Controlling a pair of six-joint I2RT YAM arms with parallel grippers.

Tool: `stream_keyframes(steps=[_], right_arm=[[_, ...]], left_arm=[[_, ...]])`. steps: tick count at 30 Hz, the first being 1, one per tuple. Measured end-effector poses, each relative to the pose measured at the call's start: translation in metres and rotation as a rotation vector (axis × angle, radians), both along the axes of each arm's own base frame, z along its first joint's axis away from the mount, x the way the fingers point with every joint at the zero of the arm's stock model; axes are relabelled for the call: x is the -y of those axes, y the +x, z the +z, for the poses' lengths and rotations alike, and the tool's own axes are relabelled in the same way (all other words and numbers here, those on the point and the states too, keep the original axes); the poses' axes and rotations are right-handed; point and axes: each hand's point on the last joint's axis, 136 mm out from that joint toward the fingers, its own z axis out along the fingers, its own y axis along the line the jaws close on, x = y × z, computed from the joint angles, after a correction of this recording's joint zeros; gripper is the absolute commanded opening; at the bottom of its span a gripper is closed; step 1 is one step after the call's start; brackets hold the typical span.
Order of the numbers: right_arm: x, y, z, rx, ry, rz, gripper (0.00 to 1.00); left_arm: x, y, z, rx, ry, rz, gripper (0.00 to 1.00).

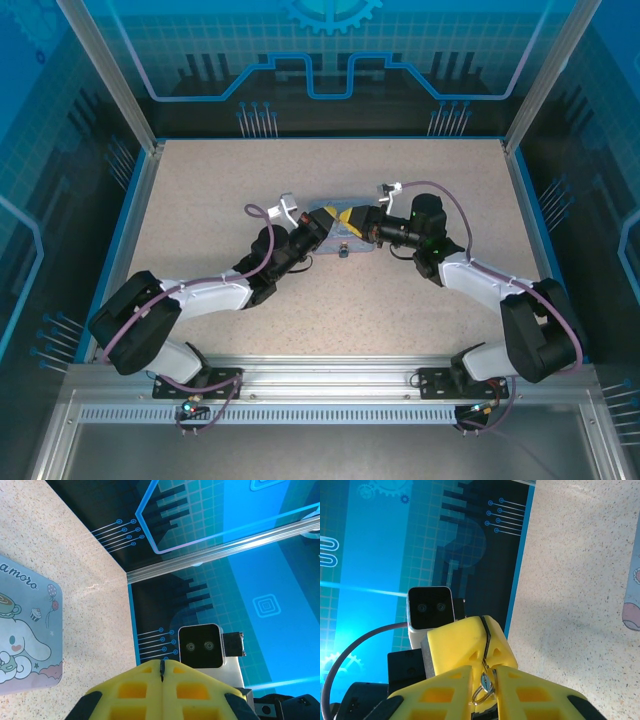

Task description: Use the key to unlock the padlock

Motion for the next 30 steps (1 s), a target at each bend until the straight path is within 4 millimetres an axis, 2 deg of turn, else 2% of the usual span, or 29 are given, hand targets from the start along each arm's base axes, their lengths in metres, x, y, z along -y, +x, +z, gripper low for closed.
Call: stream_keyframes(steps=[5,10,16,18,22,26,30], right_arm=[[-0.001,0.001,-0.005,-0.013,-0.004,0.004,0.14],[-0.001,0.002,-0.007,-0.018,-0.006,0.003,0.00],[-0.001,0.002,-0.008,-0.015,-0.007,0.002,0.00],[-0.001,0.002,-0.008,-0.010,-0.010,0.003,0.00],[0.002,0.002,-0.007,0.012,-0.021,0.003,0.00],[0.019,-0.001,-0.007,0.035,-0.038,-0.024,0.00],[0.042,-0.009,-0.014,0.041,-0.065,-0.059,0.00]], left_arm=[[0.000,0.000,-0.001,-0.004,0.004,0.002,0.00],[-0.002,0.002,-0.001,-0.005,0.006,0.014,0.00],[-0.002,0.003,-0.001,-0.008,0.011,0.019,0.00],[-0.002,0.003,-0.002,-0.009,0.014,0.019,0.18],[-0.003,0.002,-0.009,-0.028,0.047,0.014,0.48],[-0.021,0.000,0.002,-0.028,0.079,0.031,0.68],[-0.052,-0.008,0.029,0.004,0.136,0.063,0.84]])
